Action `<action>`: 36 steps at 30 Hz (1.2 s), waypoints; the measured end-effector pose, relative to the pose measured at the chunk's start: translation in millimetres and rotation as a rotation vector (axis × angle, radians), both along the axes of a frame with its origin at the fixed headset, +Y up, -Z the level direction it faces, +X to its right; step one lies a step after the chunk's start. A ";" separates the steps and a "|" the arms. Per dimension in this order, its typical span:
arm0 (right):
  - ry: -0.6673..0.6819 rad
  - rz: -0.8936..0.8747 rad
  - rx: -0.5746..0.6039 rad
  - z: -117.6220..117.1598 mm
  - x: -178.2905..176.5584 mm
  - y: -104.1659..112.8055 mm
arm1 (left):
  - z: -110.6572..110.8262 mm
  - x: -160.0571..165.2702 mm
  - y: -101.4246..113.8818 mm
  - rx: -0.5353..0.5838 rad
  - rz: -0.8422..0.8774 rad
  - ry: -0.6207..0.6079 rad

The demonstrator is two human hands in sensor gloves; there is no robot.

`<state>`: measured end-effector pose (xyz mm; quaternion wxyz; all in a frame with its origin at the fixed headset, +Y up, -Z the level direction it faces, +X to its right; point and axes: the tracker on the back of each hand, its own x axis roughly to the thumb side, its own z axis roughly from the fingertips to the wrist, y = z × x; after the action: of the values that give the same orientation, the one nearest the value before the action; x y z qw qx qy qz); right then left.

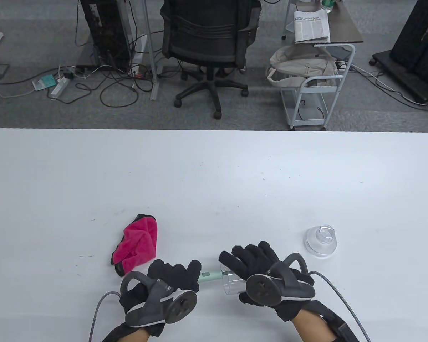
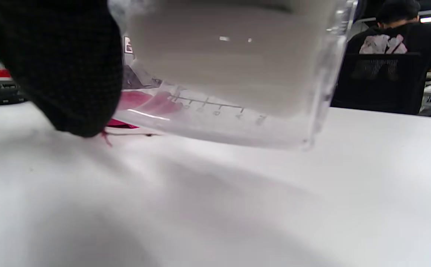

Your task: Brush the shaker cup with the cup brush

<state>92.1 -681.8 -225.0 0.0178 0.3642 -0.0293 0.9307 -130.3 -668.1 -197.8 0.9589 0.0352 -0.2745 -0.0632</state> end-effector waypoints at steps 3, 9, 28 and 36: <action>-0.012 -0.040 0.030 -1.5 4.0 3.4 | -2.2 0.3 -2.5 -0.077 0.018 0.000; -0.103 -0.051 0.078 -12.7 31.0 12.0 | 9.4 5.4 6.7 0.119 -0.015 -0.021; -0.197 -0.277 0.029 -25.8 67.2 21.1 | -2.1 -8.0 4.5 -0.058 0.083 0.090; -0.280 -0.423 0.002 -33.8 96.2 21.2 | -15.4 -14.1 -5.6 -0.149 0.222 0.220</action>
<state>188.3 -660.5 -258.8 0.2076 0.2174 -0.1082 0.9476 -144.3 -673.7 -213.1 0.9842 -0.0131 -0.1661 0.0600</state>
